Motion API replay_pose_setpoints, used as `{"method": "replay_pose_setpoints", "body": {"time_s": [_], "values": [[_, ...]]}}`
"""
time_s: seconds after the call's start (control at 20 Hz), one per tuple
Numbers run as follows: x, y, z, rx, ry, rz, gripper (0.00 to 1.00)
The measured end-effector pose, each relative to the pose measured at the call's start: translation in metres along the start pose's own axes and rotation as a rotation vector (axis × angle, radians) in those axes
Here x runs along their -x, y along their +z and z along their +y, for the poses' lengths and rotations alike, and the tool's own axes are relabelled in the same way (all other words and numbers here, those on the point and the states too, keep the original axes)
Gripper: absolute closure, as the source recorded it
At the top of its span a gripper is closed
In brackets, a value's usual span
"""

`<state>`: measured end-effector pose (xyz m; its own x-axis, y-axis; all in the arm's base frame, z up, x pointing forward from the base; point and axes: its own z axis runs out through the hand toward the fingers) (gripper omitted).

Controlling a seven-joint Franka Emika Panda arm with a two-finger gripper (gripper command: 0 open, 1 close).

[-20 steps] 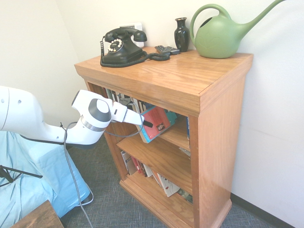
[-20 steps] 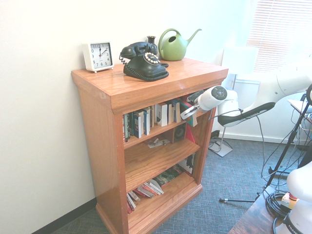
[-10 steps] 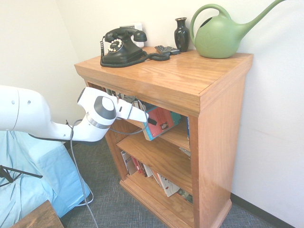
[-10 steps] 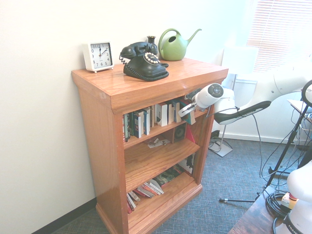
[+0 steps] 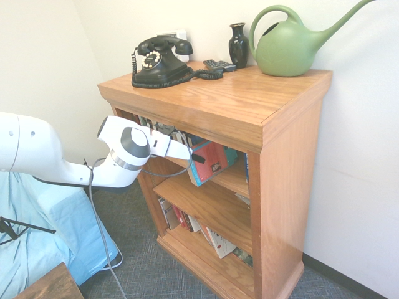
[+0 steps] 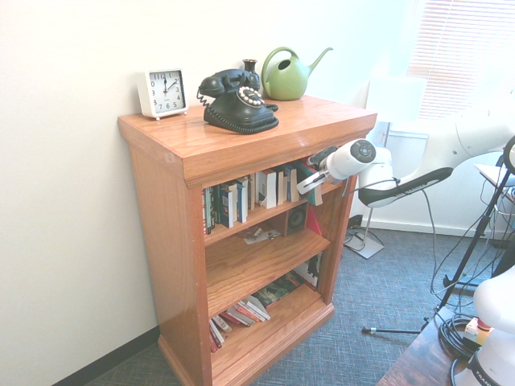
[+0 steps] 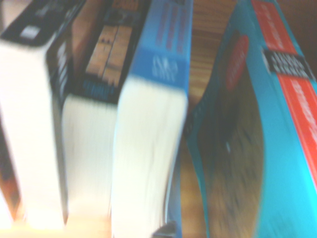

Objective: Organize the shelf

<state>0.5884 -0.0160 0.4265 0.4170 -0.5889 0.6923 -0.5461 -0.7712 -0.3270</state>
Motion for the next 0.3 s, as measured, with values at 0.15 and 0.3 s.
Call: {"method": "replay_pose_setpoints", "body": {"time_s": [0.15,0.3], "values": [[0.011,-0.018,0.017,-0.004,0.015,-0.008,0.0],[0.027,-0.04,0.034,-0.014,0.049,-0.018,0.0]]}}
